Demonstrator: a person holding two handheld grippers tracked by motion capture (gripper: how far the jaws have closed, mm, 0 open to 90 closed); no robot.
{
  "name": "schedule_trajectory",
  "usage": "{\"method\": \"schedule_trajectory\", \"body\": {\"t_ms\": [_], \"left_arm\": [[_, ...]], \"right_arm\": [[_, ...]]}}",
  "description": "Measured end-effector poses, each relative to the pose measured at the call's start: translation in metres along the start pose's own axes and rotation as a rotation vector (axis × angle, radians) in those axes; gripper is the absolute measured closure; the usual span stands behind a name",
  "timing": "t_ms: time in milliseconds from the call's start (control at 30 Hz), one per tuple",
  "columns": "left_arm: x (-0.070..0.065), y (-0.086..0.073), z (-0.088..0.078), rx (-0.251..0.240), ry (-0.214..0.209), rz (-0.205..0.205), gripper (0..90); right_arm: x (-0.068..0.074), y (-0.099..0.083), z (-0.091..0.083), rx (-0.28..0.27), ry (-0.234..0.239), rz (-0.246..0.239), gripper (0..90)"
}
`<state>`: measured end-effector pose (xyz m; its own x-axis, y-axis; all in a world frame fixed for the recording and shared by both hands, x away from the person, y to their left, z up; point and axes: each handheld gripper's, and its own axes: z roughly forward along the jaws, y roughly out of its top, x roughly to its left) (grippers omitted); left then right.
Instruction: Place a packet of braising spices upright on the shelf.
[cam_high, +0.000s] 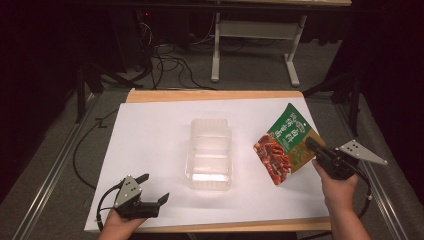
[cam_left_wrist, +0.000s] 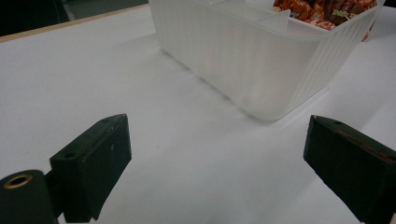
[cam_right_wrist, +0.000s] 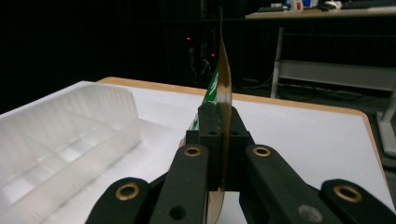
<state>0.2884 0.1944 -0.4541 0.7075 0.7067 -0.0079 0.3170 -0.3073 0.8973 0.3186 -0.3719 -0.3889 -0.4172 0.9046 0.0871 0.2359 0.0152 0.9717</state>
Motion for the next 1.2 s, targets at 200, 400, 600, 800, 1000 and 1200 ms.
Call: {"method": "schedule_trajectory", "body": {"t_ms": [200,400,600,800,1000,1200], "left_arm": [[0.0,0.0,0.0,-0.001,0.001,0.002,8.1],[0.0,0.0,0.0,-0.001,0.0,0.003,8.1],[0.0,0.0,-0.001,-0.004,0.001,0.002,8.2],[0.001,0.0,-0.001,-0.005,0.002,0.003,8.2],[0.0,0.0,-0.001,-0.005,0.003,0.004,8.2],[0.0,0.0,-0.001,-0.006,0.004,0.003,8.3]], "right_arm": [[0.011,0.006,0.0,-0.02,0.029,-0.02,90.0],[0.015,0.012,-0.004,-0.05,0.052,-0.034,90.0],[0.018,0.016,-0.007,-0.071,0.06,-0.04,90.0],[0.023,0.02,-0.01,-0.09,0.077,-0.041,90.0],[0.034,0.024,-0.008,-0.098,0.111,-0.049,90.0],[0.047,0.032,-0.007,-0.117,0.154,-0.064,90.0]]}}
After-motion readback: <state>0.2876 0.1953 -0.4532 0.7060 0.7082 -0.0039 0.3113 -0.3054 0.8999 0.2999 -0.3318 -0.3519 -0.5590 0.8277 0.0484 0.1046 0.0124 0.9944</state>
